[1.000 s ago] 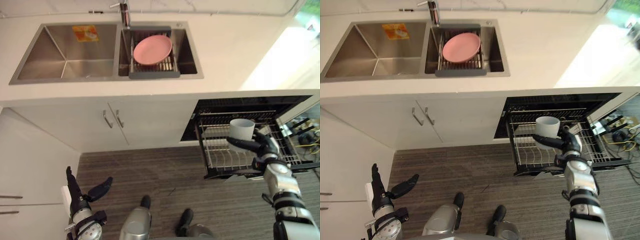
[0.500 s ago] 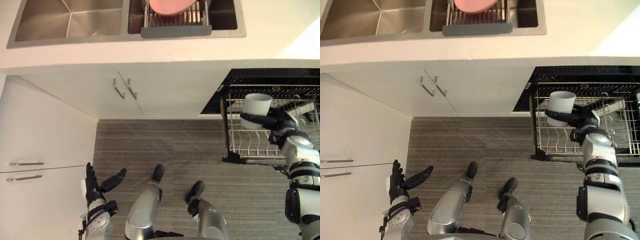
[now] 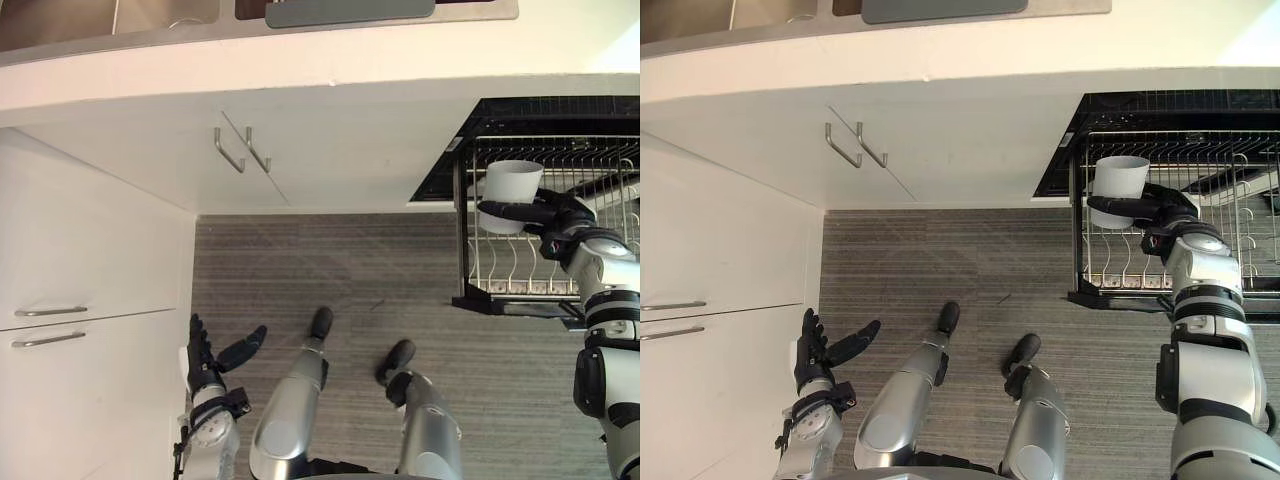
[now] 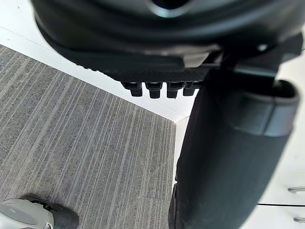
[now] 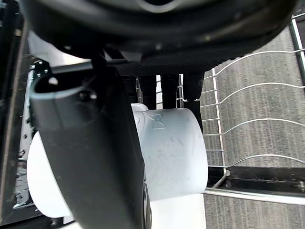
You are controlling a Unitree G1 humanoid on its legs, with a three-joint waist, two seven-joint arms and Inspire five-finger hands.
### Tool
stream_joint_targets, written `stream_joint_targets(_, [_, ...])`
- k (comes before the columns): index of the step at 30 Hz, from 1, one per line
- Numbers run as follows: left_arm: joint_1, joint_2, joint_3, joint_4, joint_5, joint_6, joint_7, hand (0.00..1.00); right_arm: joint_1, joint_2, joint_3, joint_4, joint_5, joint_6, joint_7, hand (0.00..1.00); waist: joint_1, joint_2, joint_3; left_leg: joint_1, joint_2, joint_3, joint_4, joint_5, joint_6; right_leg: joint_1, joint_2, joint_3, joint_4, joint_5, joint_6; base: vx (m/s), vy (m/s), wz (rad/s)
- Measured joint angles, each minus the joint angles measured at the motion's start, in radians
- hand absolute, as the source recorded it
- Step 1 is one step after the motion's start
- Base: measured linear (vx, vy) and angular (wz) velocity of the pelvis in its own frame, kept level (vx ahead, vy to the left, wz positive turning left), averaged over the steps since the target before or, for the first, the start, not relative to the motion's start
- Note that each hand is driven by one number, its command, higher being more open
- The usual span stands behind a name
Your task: Walk over to the sink, pick up the cup, carry it to the dishwasher, place the cup inside the dishwasher, then close the dishwasher door
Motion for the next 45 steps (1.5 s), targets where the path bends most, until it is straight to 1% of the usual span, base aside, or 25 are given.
stream_joint_targets(4, [-0.011, -0.002, 0.001, -0.001, -0.018, 0.0, 0.0, 1.0, -0.006, 0.0, 0.0, 0.0, -0.003, 0.006, -0.003, 0.0, 0.0, -0.002, 0.001, -0.003, 0.0, 0.002, 0.007, -0.002, -0.002, -0.003, -0.003, 0.001, 0.011, -0.004, -0.002, 0.0, 0.0, 0.0])
stream_joint_targets(5, [-0.017, -0.002, 0.001, -0.003, -0.018, 0.0, 0.0, 1.0, -0.015, 0.0, 0.0, 0.0, -0.004, 0.009, -0.007, 1.0, 0.0, -0.003, 0.002, -0.007, 0.001, 0.002, 0.012, -0.002, -0.002, -0.007, -0.003, 0.002, 0.016, -0.005, -0.003, -0.04, -0.002, -0.01])
stream_joint_targets(9, [-0.023, -0.002, 0.001, -0.007, -0.017, -0.001, -0.001, 1.0, -0.038, 0.0, -0.001, -0.001, -0.003, 0.021, -0.007, 1.0, 0.0, -0.006, 0.004, -0.016, 0.003, 0.006, 0.023, -0.002, -0.003, -0.018, -0.003, 0.006, 0.027, -0.006, -0.005, -0.04, 0.0, -0.02])
stream_joint_targets(18, [-0.023, -0.004, 0.001, -0.007, -0.017, -0.001, -0.004, 1.0, -0.051, 0.001, -0.001, -0.01, 0.002, 0.022, -0.009, 1.0, -0.002, -0.011, 0.006, -0.012, 0.012, 0.022, 0.028, -0.002, -0.004, -0.017, -0.003, 0.01, 0.036, -0.006, -0.006, -0.01, 0.001, -0.01])
stream_joint_targets(21, [-0.024, -0.004, 0.002, -0.007, -0.017, -0.001, -0.004, 1.0, -0.056, 0.005, -0.002, -0.03, 0.008, 0.021, -0.01, 1.0, -0.002, -0.018, 0.01, -0.008, 0.016, 0.033, 0.028, -0.002, -0.004, -0.016, -0.003, 0.014, 0.039, -0.006, -0.006, -0.01, 0.002, -0.03])
stream_joint_targets(24, [-0.025, -0.007, 0.002, -0.007, -0.017, 0.0, -0.005, 1.0, -0.056, 0.016, -0.008, -0.047, 0.055, 0.016, -0.014, 1.0, -0.007, -0.024, 0.013, -0.003, 0.042, 0.082, 0.03, -0.001, -0.005, -0.005, -0.001, 0.011, 0.038, -0.006, -0.007, 0.0, 0.0, 0.0])
stream_joint_targets(26, [-0.025, -0.008, 0.003, -0.003, -0.017, 0.0, -0.005, 1.0, -0.052, 0.041, -0.009, -0.059, 0.097, 0.001, -0.03, 1.0, -0.013, -0.028, 0.014, 0.025, 0.043, 0.086, 0.021, -0.001, -0.005, 0.024, 0.003, 0.009, 0.024, -0.006, -0.006, 0.0, 0.0, 0.0])
stream_joint_targets(27, [-0.025, -0.008, 0.003, -0.001, -0.017, 0.0, -0.005, 1.0, -0.036, 0.055, -0.009, -0.093, 0.115, -0.003, -0.038, 1.0, -0.013, -0.03, 0.014, 0.039, 0.045, 0.086, 0.013, 0.0, -0.006, 0.037, 0.006, 0.008, 0.013, -0.005, -0.005, 0.0, 0.0, 0.0])
stream_joint_targets(29, [-0.019, -0.008, 0.004, 0.003, -0.016, 0.0, -0.004, 1.0, 0.018, 0.09, -0.012, -0.2, 0.183, -0.032, -0.056, 1.0, -0.015, -0.04, 0.013, 0.07, 0.052, 0.086, -0.013, 0.004, -0.009, 0.067, 0.02, 0.005, -0.019, 0.002, -0.005, 0.02, -0.007, -0.01])
stream_joint_targets(30, [-0.013, -0.008, 0.008, 0.006, -0.016, 0.001, -0.004, 1.0, 0.073, 0.119, -0.015, -0.297, 0.222, -0.057, -0.072, 1.0, -0.02, -0.048, 0.013, 0.094, 0.058, 0.085, -0.033, 0.008, -0.012, 0.093, 0.031, 0.002, -0.042, 0.007, -0.005, 0.07, -0.033, -0.03])
stream_joint_targets(31, [-0.01, -0.008, 0.011, 0.008, -0.016, 0.001, -0.004, 1.0, 0.095, 0.133, -0.018, -0.333, 0.236, -0.071, -0.077, 1.0, -0.022, -0.054, 0.011, 0.103, 0.06, 0.085, -0.04, 0.009, -0.014, 0.101, 0.035, 0.001, -0.051, 0.009, -0.005, 0.12, -0.051, -0.02])
stream_joint_targets(32, [0.0, -0.008, 0.023, 0.025, -0.013, 0.002, -0.003, 1.0, 0.182, 0.194, -0.042, -0.438, 0.268, -0.126, -0.091, 1.0, -0.028, -0.073, -0.001, 0.133, 0.065, 0.085, -0.064, 0.011, -0.016, 0.13, 0.046, -0.002, -0.075, 0.011, -0.004, 0.15, -0.057, -0.03])
stream_joint_targets(33, [0.003, -0.007, 0.038, 0.059, -0.011, 0.005, -0.002, 1.0, 0.266, 0.257, -0.072, -0.524, 0.275, -0.169, -0.101, 1.0, -0.032, -0.091, -0.021, 0.151, 0.068, 0.085, -0.084, 0.011, -0.016, 0.148, 0.053, -0.003, -0.093, 0.011, -0.003, 0.14, -0.049, -0.03])
stream_joint_targets(34, [0.004, -0.008, 0.048, 0.081, -0.005, 0.006, -0.001, 1.0, 0.309, 0.289, -0.088, -0.562, 0.275, -0.191, -0.106, 1.0, -0.034, -0.102, -0.036, 0.154, 0.069, 0.086, -0.092, 0.011, -0.016, 0.15, 0.056, -0.004, -0.101, 0.011, -0.003, 0.16, -0.042, -0.01])
stream_joint_targets(36, [0.013, -0.012, 0.088, 0.148, 0.02, 0.007, -0.003, 1.0, 0.466, 0.416, -0.138, -0.687, 0.279, -0.273, -0.111, 1.0, -0.054, -0.132, -0.059, 0.189, 0.07, 0.081, -0.119, 0.009, -0.018, 0.192, 0.065, -0.015, -0.136, 0.011, 0.002, 0.16, -0.031, 0.07])
stream_joint_targets(37, [0.018, -0.015, 0.101, 0.163, 0.025, 0.006, -0.003, 1.0, 0.501, 0.447, -0.142, -0.71, 0.278, -0.294, -0.116, 1.0, -0.059, -0.137, -0.065, 0.199, 0.069, 0.081, -0.123, 0.009, -0.018, 0.204, 0.066, -0.017, -0.144, 0.011, 0.005, 0.13, -0.019, 0.08])
stream_joint_targets(38, [0.03, -0.022, 0.124, 0.19, 0.025, 0.001, -0.006, 1.0, 0.572, 0.5, -0.156, -0.748, 0.271, -0.332, -0.119, 1.0, -0.066, -0.142, -0.081, 0.215, 0.067, 0.081, -0.127, 0.003, -0.017, 0.227, 0.068, -0.02, -0.16, 0.011, 0.009, 0.12, -0.014, 0.06])
stream_joint_targets(39, [0.044, -0.029, 0.151, 0.208, 0.024, -0.012, -0.015, 1.0, 0.627, 0.541, -0.17, -0.777, 0.256, -0.362, -0.122, 1.0, -0.071, -0.141, -0.093, 0.235, 0.067, 0.08, -0.126, -0.005, -0.016, 0.255, 0.071, -0.025, -0.176, 0.012, 0.014, 0.11, -0.012, 0.05])
stream_joint_targets(40, [0.055, -0.032, 0.164, 0.215, 0.025, -0.025, -0.022, 1.0, 0.651, 0.555, -0.174, -0.791, 0.239, -0.378, -0.125, 1.0, -0.073, -0.14, -0.101, 0.242, 0.067, 0.08, -0.125, -0.01, -0.016, 0.267, 0.074, -0.026, -0.184, 0.013, 0.015, 0.07, -0.011, 0.05])
stream_joint_targets(41, [0.073, -0.033, 0.184, 0.238, 0.027, -0.054, -0.031, 1.0, 0.697, 0.574, -0.184, -0.827, 0.218, -0.397, -0.126, 1.0, -0.075, -0.134, -0.123, 0.248, 0.067, 0.078, -0.113, -0.024, -0.016, 0.284, 0.078, -0.031, -0.198, 0.014, 0.017, 0.04, -0.011, 0.08])
stream_joint_targets(42, [0.095, -0.04, 0.215, 0.248, 0.04, -0.072, -0.044, 1.0, 0.732, 0.582, -0.195, -0.869, 0.199, -0.409, -0.121, 1.0, -0.079, -0.123, -0.145, 0.245, 0.067, 0.071, -0.081, -0.047, -0.015, 0.309, 0.084, -0.045, -0.214, 0.015, 0.02, 0.04, -0.009, 0.14])
stream_joint_targets(43, [0.107, -0.044, 0.229, 0.255, 0.049, -0.084, -0.048, 1.0, 0.749, 0.583, -0.203, -0.89, 0.193, -0.417, -0.114, 1.0, -0.081, -0.116, -0.155, 0.243, 0.067, 0.067, -0.066, -0.057, -0.015, 0.325, 0.086, -0.053, -0.224, 0.017, 0.022, 0.03, 0.001, 0.32])
stream_joint_targets(44, [0.122, -0.049, 0.259, 0.282, 0.064, -0.104, -0.061, 1.0, 0.779, 0.583, -0.23, -0.933, 0.185, -0.44, -0.103, 1.0, -0.087, -0.101, -0.18, 0.241, 0.066, 0.081, -0.048, -0.073, -0.006, 0.359, 0.087, -0.079, -0.244, 0.02, 0.027, 0.03, 0.015, 0.62])
stream_joint_targets(45, [0.138, -0.05, 0.279, 0.304, 0.072, -0.114, -0.076, 1.0, 0.796, 0.583, -0.268, -0.966, 0.18, -0.47, -0.097, 1.0, -0.101, -0.088, -0.206, 0.24, 0.082, 0.157, -0.033, -0.091, 0.017, 0.394, 0.082, -0.119, -0.262, 0.023, 0.034, 0.03, 0.02, 0.77])
